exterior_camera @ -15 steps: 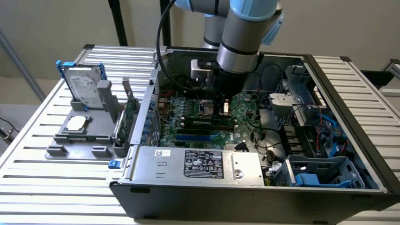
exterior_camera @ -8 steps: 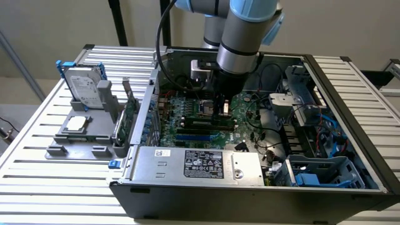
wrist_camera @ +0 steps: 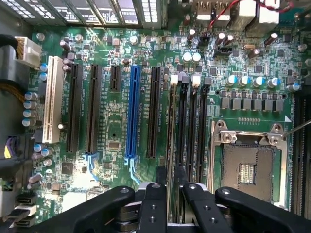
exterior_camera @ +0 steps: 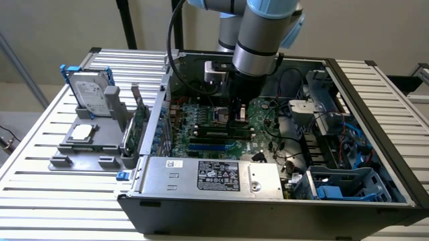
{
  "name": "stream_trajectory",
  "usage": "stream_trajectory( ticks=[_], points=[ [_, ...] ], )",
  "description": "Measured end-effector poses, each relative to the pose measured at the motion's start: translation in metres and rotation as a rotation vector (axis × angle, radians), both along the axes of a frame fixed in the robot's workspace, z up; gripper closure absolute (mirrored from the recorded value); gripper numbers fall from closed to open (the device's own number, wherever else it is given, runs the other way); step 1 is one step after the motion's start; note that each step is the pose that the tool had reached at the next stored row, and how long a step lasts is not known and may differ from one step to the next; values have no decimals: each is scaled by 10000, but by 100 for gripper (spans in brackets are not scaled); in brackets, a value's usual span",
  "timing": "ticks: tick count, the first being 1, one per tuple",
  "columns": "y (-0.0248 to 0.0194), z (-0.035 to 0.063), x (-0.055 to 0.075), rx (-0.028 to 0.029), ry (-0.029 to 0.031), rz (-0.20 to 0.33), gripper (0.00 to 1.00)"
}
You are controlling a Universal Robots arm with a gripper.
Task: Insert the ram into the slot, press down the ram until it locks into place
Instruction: 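Insert the ram into the slot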
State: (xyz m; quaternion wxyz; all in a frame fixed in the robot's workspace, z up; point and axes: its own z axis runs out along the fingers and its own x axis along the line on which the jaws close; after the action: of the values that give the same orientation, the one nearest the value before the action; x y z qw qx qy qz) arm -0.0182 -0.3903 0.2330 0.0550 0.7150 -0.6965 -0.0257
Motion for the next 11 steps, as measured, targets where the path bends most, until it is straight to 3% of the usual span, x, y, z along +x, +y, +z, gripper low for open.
stream_trajectory(
  ticks=[4, 6, 7, 11],
  points=[
    [0, 51, -35, 0, 0, 1, 79],
    [0, 52, -41, 4, -2, 1, 81],
    [0, 53, -42, 4, -2, 1, 87],
    [0, 59, -43, 2, -1, 2, 89]
  ],
)
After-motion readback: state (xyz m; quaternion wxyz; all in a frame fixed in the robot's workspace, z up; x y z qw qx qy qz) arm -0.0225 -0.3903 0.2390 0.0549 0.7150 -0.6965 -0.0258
